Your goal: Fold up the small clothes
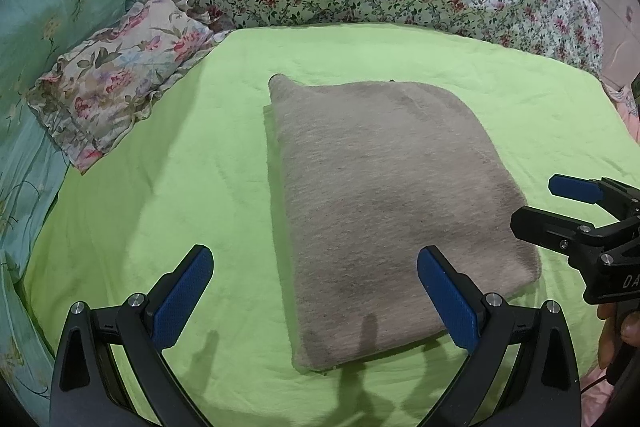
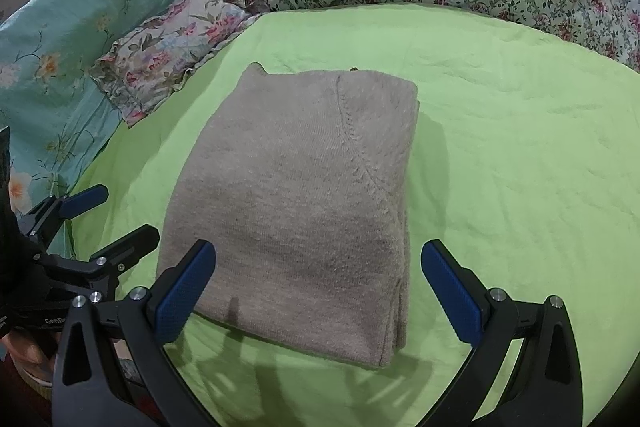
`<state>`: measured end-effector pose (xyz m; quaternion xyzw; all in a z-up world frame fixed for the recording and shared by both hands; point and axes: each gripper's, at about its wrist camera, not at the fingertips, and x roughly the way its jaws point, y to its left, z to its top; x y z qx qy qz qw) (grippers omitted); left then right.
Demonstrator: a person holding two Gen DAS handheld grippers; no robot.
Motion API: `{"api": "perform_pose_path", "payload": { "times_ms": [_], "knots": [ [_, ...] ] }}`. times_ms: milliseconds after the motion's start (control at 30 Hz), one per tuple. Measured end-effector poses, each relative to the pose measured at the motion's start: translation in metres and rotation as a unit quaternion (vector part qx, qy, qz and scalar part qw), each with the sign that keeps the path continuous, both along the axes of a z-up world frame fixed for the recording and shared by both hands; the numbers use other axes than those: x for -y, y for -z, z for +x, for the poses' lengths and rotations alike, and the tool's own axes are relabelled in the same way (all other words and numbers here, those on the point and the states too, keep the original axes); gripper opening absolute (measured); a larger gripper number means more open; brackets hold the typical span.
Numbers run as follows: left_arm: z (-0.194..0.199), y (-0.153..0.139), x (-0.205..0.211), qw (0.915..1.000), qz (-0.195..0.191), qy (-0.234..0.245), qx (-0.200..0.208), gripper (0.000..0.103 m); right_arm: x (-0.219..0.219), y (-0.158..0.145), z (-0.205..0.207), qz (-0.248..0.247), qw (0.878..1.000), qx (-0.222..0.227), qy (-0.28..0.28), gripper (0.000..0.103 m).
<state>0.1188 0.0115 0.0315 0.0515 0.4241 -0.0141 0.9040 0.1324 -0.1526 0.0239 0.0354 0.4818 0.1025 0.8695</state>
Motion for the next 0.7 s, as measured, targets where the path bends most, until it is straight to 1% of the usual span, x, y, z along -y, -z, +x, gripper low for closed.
{"api": "perform_pose_path", "payload": {
  "times_ms": [533, 700],
  "knots": [
    [0.0057, 0.0009, -0.0009, 1.0000, 0.000, 0.005, -0.004, 0.102, 0.0003, -0.0008, 0.0017, 0.000, 1.000, 0.000, -0.001, 0.102],
    [0.0094, 0.0001, -0.0038, 1.0000, -0.005, 0.007, 0.002, 0.102, 0.0039, 0.0018, 0.0062, 0.003, 1.000, -0.004, 0.004, 0.102]
  ]
}}
